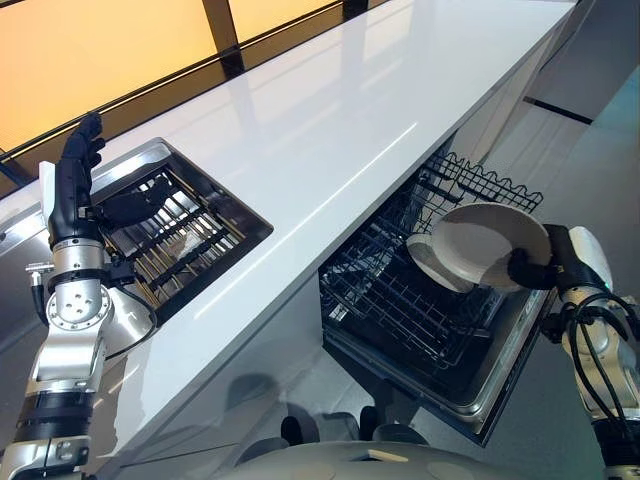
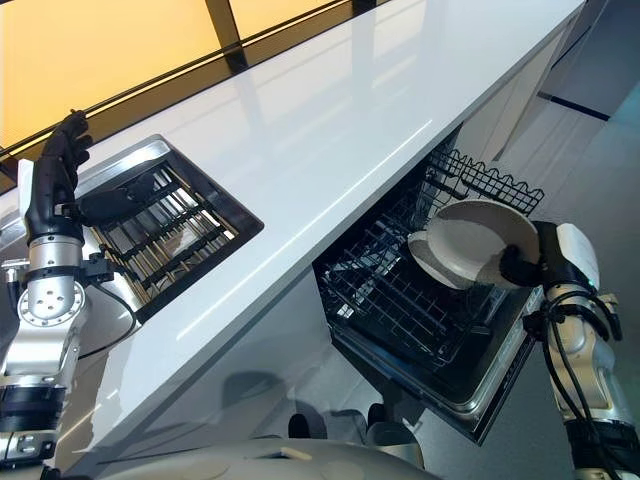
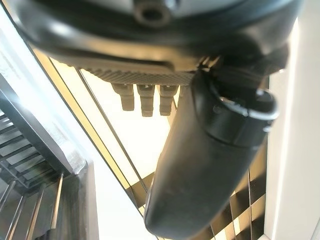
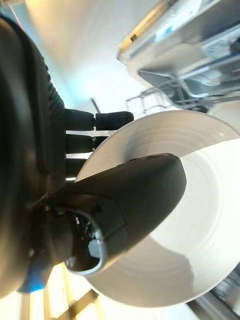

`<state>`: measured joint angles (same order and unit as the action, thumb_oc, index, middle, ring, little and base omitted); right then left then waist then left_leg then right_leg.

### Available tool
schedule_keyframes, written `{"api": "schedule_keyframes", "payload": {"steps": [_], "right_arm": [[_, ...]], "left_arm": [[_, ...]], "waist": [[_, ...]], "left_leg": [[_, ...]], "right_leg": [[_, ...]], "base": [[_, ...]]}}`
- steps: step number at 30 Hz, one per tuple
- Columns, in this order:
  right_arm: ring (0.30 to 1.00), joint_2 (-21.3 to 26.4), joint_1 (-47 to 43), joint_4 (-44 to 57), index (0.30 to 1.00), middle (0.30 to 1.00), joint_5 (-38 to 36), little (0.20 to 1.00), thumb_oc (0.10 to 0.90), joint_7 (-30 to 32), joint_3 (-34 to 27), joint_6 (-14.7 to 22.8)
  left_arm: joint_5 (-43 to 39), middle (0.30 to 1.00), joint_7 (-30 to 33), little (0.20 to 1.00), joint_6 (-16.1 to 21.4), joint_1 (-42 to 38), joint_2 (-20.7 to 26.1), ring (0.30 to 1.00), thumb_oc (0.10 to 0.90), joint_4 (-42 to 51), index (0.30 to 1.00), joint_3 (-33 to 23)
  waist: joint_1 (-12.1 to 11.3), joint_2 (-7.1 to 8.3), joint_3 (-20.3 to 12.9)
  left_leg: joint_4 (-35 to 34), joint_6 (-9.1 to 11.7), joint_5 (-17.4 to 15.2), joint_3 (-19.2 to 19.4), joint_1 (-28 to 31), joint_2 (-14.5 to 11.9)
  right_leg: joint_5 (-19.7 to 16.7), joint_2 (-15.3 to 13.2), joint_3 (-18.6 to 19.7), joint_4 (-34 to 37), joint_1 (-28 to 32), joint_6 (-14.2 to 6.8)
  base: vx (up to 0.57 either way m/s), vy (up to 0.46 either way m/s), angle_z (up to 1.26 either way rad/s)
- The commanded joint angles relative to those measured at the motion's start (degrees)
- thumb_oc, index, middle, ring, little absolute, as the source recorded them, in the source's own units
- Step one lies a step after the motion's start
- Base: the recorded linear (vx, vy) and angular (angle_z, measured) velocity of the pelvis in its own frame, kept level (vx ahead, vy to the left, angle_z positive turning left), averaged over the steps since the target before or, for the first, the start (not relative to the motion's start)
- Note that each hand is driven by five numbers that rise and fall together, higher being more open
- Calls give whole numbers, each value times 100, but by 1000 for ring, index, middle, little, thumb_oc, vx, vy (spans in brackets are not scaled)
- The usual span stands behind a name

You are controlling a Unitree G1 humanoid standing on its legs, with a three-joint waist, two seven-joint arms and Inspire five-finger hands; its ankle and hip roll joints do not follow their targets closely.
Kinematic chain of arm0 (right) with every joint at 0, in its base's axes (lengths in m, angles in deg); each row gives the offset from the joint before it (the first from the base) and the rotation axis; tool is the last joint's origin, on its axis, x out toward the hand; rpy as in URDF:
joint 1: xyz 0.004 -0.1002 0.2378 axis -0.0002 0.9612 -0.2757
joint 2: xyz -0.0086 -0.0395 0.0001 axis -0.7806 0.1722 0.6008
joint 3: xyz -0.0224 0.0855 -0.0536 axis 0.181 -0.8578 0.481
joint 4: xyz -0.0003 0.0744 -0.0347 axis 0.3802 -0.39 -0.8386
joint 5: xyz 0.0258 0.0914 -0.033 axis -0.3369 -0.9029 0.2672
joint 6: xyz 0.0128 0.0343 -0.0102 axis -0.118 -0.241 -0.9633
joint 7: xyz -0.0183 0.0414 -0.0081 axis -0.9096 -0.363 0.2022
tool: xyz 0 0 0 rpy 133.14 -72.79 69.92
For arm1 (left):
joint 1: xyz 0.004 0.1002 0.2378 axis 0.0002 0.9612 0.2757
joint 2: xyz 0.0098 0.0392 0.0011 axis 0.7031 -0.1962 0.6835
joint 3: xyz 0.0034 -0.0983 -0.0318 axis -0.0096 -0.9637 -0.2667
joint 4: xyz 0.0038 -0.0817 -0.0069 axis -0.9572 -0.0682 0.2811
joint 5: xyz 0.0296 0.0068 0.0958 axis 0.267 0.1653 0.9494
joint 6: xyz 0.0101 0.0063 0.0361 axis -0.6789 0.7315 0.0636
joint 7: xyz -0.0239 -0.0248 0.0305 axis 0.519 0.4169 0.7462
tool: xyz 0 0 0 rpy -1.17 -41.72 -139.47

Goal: Pick up plates and place into dishwasher.

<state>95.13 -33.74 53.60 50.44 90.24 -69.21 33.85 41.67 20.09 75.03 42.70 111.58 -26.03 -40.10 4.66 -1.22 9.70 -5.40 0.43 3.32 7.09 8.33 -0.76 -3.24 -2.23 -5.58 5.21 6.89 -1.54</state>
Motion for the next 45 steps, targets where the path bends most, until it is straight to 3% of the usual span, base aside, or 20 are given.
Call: {"api": "schedule_keyframes", "payload": {"steps": [1, 6, 12, 18, 22, 29, 45], "right_arm": [[300, 656, -682, 432, 300, 300, 243, 200, 100, 65, -28, 120], [300, 656, -684, 446, 300, 300, 382, 200, 100, -264, 99, -135], [300, 664, -741, 454, 300, 300, 606, 200, 100, -860, 320, -796], [300, 698, -935, 472, 300, 300, 1055, 200, 100, -978, 589, -1232], [300, 699, -1001, 561, 300, 300, 1291, 200, 100, -1068, 685, -1322], [300, 873, -1431, 699, 300, 300, 2246, 200, 100, -1780, 1099, -1353], [300, 1040, -2288, 443, 300, 300, 2975, 200, 100, -2920, 1848, -1683]], "left_arm": [[-123, 900, 232, 900, 502, -345, 607, 900, 800, -11, 900, -371], [-126, 900, 249, 900, 489, -290, 617, 900, 800, 50, 900, -390], [-199, 900, 250, 900, 450, -271, 701, 900, 800, 71, 900, -387], [-251, 900, 292, 900, 411, -343, 753, 900, 800, 52, 900, -278], [-257, 900, 287, 900, 367, -336, 748, 900, 800, 112, 900, -254], [-326, 900, 241, 900, 244, -526, 831, 900, 800, 61, 900, -116], [-410, 900, 112, 900, 165, -835, 944, 900, 800, -185, 900, 123]], "waist": [[-10, 74, -386], [-32, 80, -374], [-51, 86, -339], [-78, 84, -311], [-103, 84, -293], [-152, 90, -280], [-283, 170, -310]], "left_leg": [[40, -202, -654, 86, 80, 378], [40, -201, -647, 91, 76, 375], [40, -196, -642, 99, 86, 374], [40, -198, -640, 113, 105, 372], [40, -201, -637, 107, 105, 373], [40, -195, -633, 110, 104, 375], [40, -192, -611, 85, 99, 383]], "right_leg": [[554, 275, -223, -406, -21, -278], [549, 264, -245, -411, -23, -291], [543, 256, -275, -425, -24, -299], [541, 255, -277, -429, -7, -303], [539, 255, -276, -431, -6, -306], [534, 248, -290, -424, 1, -309], [539, 230, -355, -431, 24, -309]], "base": [[0, 0, 0], [0, 0, 0], [0, 0, 0], [0, 0, 0], [0, 0, 0], [0, 0, 0], [2, 0, 2]]}}
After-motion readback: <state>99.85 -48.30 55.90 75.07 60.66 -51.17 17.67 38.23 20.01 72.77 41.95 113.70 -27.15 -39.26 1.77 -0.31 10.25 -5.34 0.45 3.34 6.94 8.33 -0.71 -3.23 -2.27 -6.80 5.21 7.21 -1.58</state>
